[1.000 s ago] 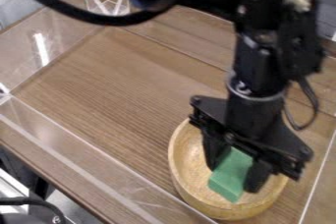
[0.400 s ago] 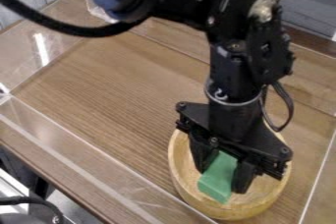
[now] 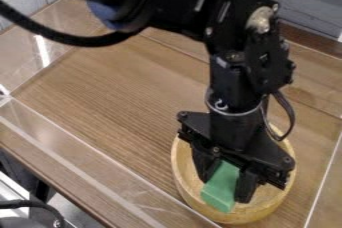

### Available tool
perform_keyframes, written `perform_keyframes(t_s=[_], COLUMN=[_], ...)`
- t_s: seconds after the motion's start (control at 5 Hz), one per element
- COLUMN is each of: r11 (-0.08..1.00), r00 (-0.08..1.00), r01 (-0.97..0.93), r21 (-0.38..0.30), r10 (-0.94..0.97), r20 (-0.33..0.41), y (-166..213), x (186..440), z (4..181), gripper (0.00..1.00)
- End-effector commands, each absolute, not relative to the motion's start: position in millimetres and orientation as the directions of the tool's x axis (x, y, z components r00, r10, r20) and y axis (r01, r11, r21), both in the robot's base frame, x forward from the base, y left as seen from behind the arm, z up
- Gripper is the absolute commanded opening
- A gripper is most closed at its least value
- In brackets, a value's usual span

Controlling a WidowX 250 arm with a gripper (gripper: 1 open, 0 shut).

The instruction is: Put the green block in the brown bowl

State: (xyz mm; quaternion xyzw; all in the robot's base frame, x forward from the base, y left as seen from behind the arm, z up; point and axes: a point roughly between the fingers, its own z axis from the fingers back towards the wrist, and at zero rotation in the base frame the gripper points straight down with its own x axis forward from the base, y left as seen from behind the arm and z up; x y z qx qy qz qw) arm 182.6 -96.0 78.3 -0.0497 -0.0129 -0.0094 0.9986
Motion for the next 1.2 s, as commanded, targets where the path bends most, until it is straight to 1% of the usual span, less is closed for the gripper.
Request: perform_keyframes(t_s=[0.0,1.0], r11=[0.993,0.99], r00=[0.999,0.998], r01=[0.004,-0.026], r21=[-0.117,-0.141], r10=[0.003,0.033], r20=[0.055,0.05], y=[-95.8,-91.0], x=[188.8,192.8], z=[84.8,82.2], gripper=[0.0,0.0])
